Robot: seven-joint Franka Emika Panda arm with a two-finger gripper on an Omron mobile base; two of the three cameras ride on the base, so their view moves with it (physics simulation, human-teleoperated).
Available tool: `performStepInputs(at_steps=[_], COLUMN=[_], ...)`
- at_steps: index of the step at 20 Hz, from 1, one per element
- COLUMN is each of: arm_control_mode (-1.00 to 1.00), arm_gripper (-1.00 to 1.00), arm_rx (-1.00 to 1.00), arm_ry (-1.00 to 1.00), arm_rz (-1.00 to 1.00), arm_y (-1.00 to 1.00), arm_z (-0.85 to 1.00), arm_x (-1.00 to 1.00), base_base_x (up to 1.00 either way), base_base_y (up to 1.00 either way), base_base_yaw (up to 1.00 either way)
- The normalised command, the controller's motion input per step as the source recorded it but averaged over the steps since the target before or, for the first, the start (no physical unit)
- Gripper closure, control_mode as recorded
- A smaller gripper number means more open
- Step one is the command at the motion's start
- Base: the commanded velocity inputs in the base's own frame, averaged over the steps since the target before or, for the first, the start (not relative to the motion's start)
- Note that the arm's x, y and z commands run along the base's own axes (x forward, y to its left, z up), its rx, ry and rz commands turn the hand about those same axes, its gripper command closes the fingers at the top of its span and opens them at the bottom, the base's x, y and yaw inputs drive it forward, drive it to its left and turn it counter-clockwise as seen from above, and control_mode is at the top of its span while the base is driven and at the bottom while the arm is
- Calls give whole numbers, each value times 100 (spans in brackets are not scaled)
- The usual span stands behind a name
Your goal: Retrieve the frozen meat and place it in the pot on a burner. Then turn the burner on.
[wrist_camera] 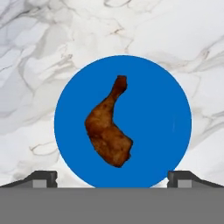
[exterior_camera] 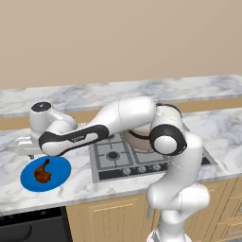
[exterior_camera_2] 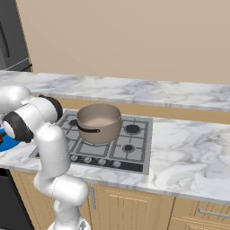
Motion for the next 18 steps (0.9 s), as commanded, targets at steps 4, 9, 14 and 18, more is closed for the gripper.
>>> performStepInputs(at_steps=[4,9,14,18], arm_control_mode=[-100,-100,-100,-100], arm_gripper=[-100,-100,-100,-100], arm_rx=[0,0,0,0], arm_ry=[0,0,0,0], arm_rz=[0,0,0,0], arm_y=[12,7,0,-3], arm_z=[-5,-5,-38,-43], arm_x=[4,0,0,0], base_base_x=[0,0,0,0], base_base_y=[0,0,0,0], base_base_yaw=[0,0,0,0])
